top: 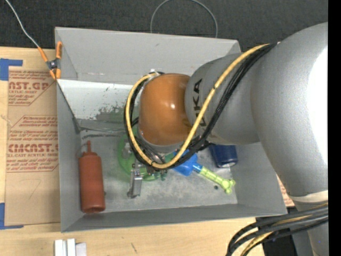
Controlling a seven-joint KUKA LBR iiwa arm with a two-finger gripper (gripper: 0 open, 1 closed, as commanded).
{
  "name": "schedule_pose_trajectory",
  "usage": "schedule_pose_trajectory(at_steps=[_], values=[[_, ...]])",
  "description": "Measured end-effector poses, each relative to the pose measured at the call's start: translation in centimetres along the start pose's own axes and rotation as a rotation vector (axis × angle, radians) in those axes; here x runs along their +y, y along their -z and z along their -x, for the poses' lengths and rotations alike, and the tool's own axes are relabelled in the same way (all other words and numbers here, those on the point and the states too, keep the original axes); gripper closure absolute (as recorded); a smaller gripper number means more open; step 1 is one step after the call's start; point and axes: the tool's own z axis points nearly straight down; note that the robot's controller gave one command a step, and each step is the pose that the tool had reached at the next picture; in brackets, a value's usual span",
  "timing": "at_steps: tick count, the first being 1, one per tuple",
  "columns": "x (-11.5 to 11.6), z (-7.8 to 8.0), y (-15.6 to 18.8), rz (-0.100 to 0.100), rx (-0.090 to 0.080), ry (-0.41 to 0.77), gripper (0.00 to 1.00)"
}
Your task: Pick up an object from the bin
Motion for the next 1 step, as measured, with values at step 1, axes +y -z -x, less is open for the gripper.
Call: schedule_pose_trajectory(at_steps=[1], values=[[-0.09,0.21,0.44,0.001,-0.007,-0.002,0.0]])
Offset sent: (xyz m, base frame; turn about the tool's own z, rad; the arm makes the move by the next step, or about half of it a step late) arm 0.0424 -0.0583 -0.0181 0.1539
